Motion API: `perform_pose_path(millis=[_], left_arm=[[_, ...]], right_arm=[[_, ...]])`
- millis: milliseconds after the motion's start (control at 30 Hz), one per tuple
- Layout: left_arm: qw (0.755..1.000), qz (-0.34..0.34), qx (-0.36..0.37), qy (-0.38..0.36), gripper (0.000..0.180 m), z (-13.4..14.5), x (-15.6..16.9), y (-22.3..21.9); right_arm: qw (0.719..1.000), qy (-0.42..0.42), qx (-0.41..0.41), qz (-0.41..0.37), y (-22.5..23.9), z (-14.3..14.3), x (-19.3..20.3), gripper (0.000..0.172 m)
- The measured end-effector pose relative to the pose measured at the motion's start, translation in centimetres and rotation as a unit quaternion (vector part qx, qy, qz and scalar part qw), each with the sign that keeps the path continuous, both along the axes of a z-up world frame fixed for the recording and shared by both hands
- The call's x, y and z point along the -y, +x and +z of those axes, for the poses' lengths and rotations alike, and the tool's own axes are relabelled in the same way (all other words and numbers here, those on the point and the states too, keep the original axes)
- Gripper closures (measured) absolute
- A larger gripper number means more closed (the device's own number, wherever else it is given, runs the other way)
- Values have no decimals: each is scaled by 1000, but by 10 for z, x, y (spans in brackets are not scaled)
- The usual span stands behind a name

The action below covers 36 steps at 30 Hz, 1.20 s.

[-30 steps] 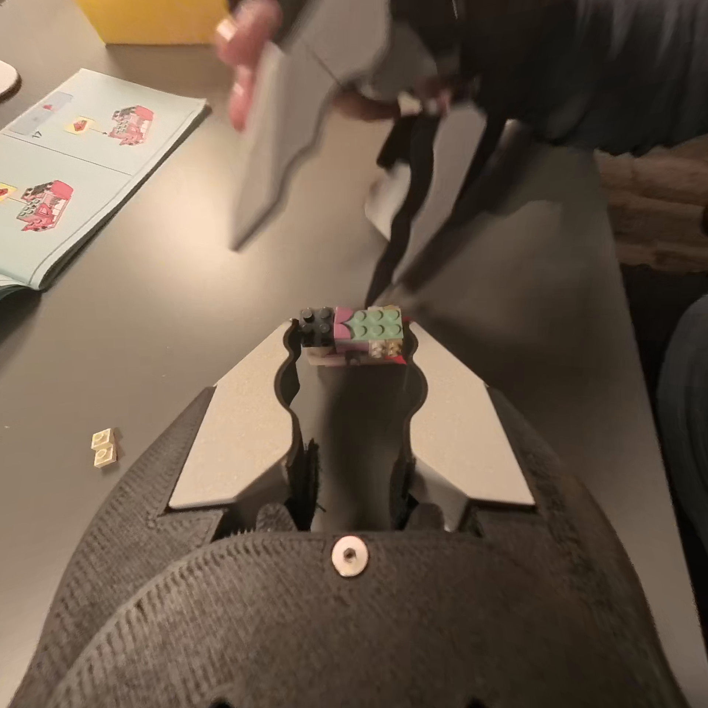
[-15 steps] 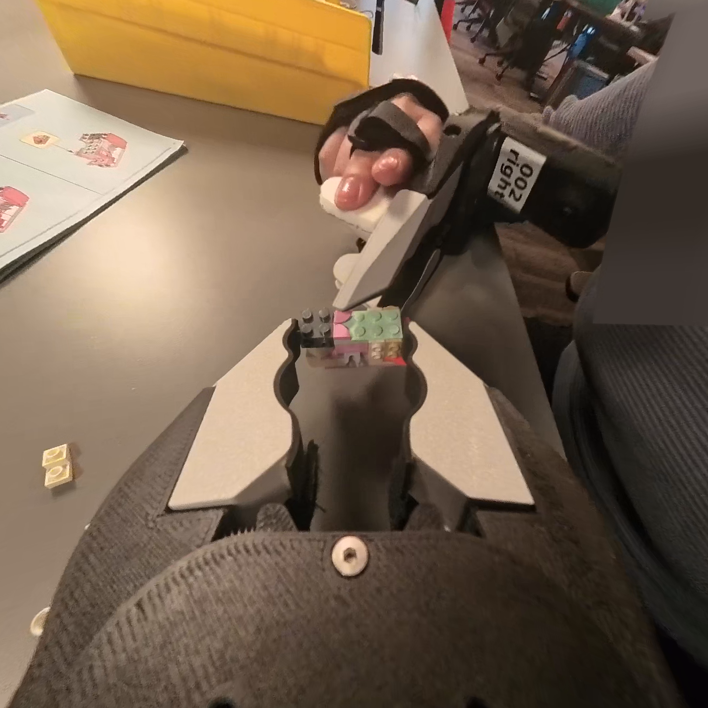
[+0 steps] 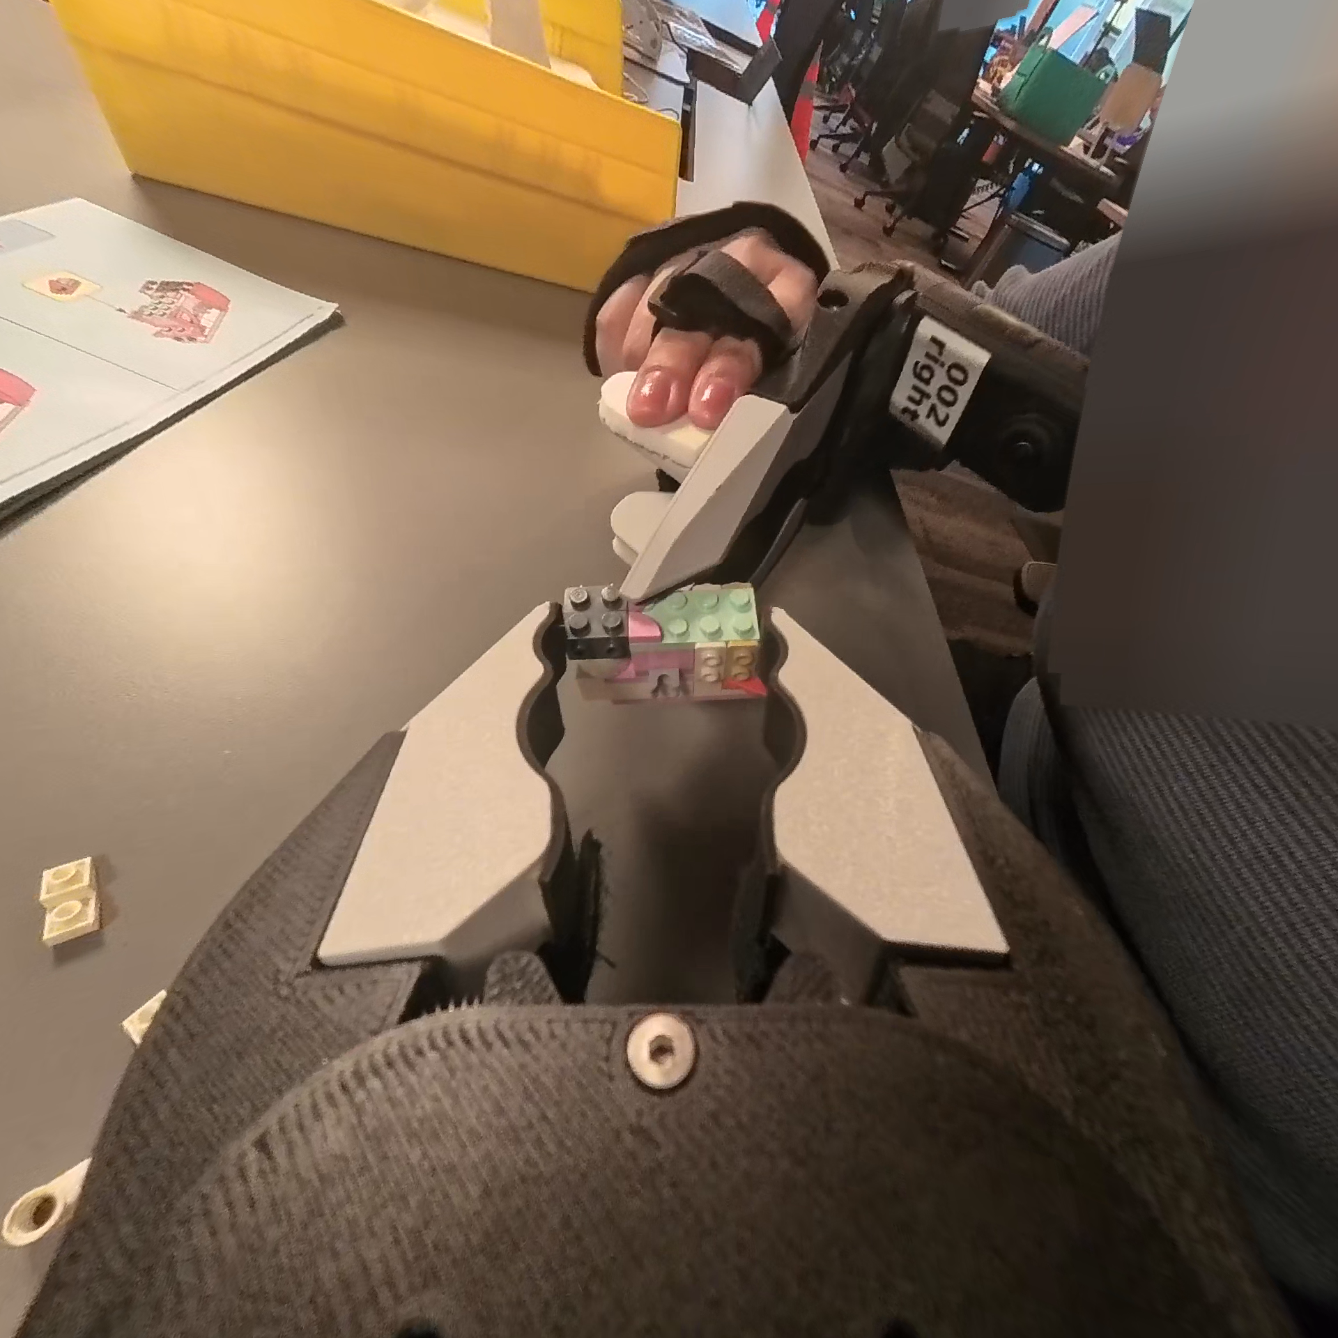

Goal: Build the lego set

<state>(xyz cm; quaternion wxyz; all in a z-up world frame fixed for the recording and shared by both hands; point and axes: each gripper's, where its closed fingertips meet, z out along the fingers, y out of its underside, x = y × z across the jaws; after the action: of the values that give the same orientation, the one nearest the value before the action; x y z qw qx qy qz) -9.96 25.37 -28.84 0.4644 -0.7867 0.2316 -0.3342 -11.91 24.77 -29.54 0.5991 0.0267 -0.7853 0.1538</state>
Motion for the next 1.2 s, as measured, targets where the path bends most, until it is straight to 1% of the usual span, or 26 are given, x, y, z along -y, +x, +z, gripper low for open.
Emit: perform_pose_path(millis=[133, 200, 367, 567, 700, 867, 967, 1033, 1100, 1200], left_arm=[[999, 19, 25, 11, 127, 7, -4, -1], [999, 29, 19, 6, 114, 6, -5, -2], [999, 19, 23, -11, 116, 3, -3, 1], [999, 14, 7, -27, 120, -6, -3, 1], [999, 0, 41, -34, 120, -2, -1, 7], [999, 10, 13, -30, 120, -8, -3, 4], [999, 11, 6, -33, 120, -11, -4, 4], [999, 10, 7, -35, 120, -12, -3, 4], [999, 8, 8, -36, 121, -12, -3, 4], [999, 6, 4, -40, 120, -14, -3, 5]], right_arm=[[1000, -24, 1, -5, -1, 6, -2, 136], [999, -36, -1, -5, -1, 9, -3, 137], [1000, -29, -1, -5, -1, 8, -2, 137], [1000, 2, 10, 1, 1, -1, 0, 137], [999, -37, 22, 19, 7, 2, 4, 136], [998, -59, 30, 17, 5, -3, -2, 134], [998, -54, 27, 12, 4, -6, -5, 130], [999, -41, 22, 18, 5, -8, -3, 132], [999, -17, 15, 24, 6, -12, 1, 136], [1000, 6, 7, 27, 6, -15, 4, 137]])
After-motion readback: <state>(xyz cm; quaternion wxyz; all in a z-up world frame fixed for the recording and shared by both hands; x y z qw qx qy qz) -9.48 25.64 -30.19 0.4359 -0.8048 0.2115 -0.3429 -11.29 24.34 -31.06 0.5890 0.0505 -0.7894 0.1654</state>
